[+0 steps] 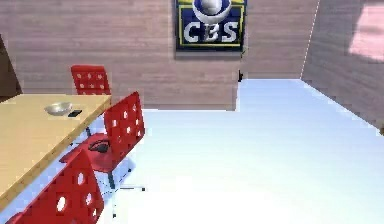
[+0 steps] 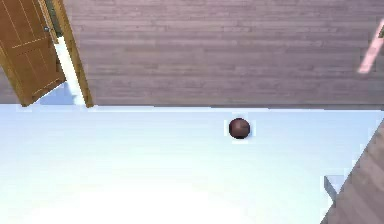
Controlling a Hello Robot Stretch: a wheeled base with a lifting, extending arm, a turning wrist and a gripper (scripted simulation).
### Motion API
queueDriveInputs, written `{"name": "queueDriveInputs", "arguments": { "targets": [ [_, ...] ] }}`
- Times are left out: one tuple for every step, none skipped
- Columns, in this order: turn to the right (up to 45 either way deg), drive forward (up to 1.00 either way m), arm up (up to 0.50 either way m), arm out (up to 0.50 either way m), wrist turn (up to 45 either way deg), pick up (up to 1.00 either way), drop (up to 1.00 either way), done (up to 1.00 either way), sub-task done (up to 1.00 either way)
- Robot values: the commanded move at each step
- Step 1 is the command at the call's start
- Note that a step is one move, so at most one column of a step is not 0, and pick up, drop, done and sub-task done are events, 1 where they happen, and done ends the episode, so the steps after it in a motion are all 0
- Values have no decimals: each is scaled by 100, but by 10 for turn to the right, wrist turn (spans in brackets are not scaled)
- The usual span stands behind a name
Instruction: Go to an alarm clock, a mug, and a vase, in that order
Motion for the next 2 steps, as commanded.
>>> {"name": "queueDriveInputs", "arguments": {
  "targets": [
    [0,100,0,0,0,0,0,0,0],
    [-450,0,0,0,0,0,0,0,0]
  ]
}}
